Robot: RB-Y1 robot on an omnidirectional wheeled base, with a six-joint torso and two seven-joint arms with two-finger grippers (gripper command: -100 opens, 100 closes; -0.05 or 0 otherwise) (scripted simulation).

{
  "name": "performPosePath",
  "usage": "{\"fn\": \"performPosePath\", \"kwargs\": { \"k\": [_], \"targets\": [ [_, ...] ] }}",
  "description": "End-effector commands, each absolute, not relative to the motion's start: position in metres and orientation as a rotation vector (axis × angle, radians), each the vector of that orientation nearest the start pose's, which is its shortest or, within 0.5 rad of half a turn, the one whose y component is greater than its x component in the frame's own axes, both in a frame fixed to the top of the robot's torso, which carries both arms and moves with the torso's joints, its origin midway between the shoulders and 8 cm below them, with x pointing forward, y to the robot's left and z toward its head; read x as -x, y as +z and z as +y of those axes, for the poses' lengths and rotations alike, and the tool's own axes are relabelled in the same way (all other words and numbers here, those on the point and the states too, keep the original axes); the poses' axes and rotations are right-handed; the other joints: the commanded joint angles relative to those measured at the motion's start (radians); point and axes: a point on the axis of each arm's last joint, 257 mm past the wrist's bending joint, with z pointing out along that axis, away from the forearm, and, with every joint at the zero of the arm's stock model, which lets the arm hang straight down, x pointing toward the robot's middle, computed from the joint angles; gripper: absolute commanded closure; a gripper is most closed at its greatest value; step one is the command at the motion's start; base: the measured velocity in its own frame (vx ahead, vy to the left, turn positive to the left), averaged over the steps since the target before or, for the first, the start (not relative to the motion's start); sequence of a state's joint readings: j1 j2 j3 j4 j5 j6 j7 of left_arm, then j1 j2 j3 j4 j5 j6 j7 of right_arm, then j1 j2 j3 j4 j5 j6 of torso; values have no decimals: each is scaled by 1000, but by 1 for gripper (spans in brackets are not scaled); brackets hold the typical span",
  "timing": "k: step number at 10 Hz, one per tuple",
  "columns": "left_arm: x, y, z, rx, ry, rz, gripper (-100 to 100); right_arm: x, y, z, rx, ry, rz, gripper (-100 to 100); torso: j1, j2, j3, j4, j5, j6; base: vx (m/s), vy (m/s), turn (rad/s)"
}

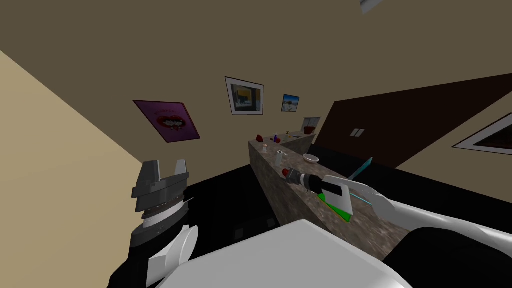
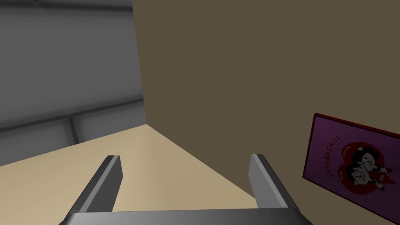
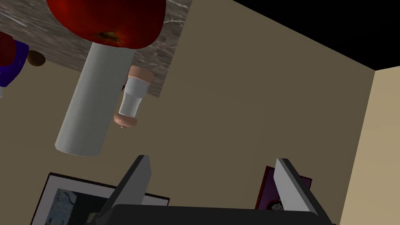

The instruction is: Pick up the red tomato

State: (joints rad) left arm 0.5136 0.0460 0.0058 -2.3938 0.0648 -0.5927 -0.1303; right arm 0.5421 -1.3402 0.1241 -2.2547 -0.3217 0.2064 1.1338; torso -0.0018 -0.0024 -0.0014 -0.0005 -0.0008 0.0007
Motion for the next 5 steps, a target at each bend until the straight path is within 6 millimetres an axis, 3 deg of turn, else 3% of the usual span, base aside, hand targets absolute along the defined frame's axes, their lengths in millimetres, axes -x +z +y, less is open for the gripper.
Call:
{"fn": "performPosePath", "kwargs": {
  "k": [1,5],
  "targets": [
    [-299,85,275,466,-1255,500,0,-359,-225,-306,831,-5,1977,-100,0,0,0,0,0,0,18,-23,65],
    [-299,85,275,466,-1255,500,0,-346,-239,-320,1024,-99,2006,-100,0,0,0,0,0,0,25,-24,55]
  ]
}}
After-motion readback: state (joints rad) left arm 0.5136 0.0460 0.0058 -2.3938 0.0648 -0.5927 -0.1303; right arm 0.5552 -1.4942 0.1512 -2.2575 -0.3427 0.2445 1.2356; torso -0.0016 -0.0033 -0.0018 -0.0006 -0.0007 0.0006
